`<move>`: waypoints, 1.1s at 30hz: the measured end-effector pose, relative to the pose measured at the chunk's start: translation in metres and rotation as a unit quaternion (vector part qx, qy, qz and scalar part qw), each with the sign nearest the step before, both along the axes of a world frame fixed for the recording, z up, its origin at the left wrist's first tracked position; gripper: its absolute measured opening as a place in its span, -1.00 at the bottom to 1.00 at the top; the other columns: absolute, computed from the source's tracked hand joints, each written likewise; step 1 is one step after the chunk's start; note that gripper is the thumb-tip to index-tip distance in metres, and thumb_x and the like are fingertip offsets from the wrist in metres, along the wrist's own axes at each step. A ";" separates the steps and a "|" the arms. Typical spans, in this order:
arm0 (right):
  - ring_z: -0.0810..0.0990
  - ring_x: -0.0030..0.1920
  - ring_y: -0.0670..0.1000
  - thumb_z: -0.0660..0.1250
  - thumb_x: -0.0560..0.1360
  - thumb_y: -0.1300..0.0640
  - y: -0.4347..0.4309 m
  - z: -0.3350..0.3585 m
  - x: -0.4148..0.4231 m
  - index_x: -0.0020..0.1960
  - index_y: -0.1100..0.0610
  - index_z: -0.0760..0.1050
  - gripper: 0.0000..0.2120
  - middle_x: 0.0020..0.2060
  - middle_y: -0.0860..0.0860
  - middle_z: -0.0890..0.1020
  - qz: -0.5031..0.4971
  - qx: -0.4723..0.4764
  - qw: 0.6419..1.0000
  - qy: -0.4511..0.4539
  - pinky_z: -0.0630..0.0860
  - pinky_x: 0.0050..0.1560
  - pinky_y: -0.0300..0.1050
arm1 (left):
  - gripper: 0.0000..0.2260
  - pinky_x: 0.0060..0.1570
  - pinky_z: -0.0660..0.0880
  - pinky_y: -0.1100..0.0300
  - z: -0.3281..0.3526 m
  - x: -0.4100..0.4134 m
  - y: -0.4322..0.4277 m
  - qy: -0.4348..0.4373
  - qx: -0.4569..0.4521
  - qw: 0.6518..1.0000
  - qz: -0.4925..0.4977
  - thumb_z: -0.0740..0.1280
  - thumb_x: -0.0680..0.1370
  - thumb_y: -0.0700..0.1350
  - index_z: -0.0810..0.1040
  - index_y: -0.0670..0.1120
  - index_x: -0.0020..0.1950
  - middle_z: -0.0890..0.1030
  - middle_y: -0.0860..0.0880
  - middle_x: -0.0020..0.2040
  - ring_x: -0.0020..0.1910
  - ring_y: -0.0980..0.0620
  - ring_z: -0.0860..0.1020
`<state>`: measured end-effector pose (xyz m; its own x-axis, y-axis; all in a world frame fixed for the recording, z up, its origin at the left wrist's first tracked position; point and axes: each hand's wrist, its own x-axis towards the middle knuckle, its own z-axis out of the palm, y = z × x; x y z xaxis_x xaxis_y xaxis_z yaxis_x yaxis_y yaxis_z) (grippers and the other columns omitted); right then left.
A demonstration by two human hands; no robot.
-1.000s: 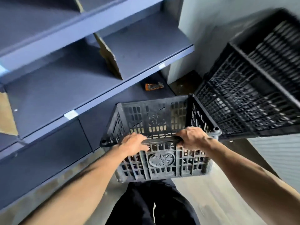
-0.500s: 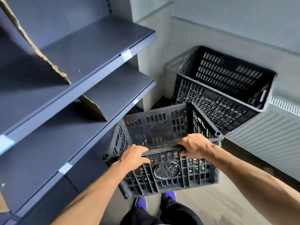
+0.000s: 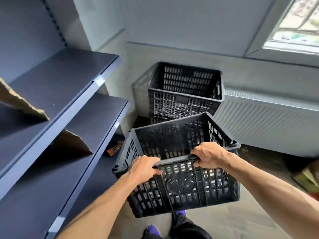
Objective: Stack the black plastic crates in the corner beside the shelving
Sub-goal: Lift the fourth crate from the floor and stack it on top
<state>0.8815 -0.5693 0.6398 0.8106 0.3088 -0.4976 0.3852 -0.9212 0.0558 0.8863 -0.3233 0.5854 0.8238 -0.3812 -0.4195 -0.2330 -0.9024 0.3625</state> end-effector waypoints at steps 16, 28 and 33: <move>0.65 -0.19 0.03 0.46 0.43 -0.09 -0.035 0.086 -0.032 0.06 0.01 0.59 -0.72 -0.13 -0.02 0.69 -0.112 0.042 0.981 -0.152 0.62 -0.12 -0.03 | -0.79 -0.18 0.46 0.07 0.099 0.038 -0.026 -0.219 -0.034 0.961 -0.167 0.37 0.52 0.12 0.49 0.00 -0.06 0.66 0.03 -0.24 -0.16 -0.06 0.62; 0.60 -0.28 -0.03 0.41 0.45 -0.20 -0.047 0.132 -0.007 -0.09 -0.01 0.52 -0.73 -0.21 -0.07 0.68 -0.123 0.062 0.957 -0.254 0.55 -0.24 -0.12 | -0.74 -0.25 0.40 0.09 0.163 0.077 -0.035 -0.337 -0.020 0.922 -0.191 0.37 0.52 0.13 0.39 0.01 -0.15 0.40 0.12 -0.45 -0.27 -0.05 0.59; 0.63 -0.25 -0.02 0.39 0.47 -0.20 -0.058 0.145 0.024 -0.13 -0.05 0.45 -0.76 -0.22 -0.09 0.67 -0.114 0.073 0.948 -0.289 0.59 -0.20 -0.08 | -0.71 -0.24 0.48 0.07 0.181 0.109 -0.045 -0.376 -0.003 0.908 -0.184 0.35 0.52 0.17 0.41 -0.03 -0.12 0.53 0.03 -0.40 -0.27 -0.09 0.60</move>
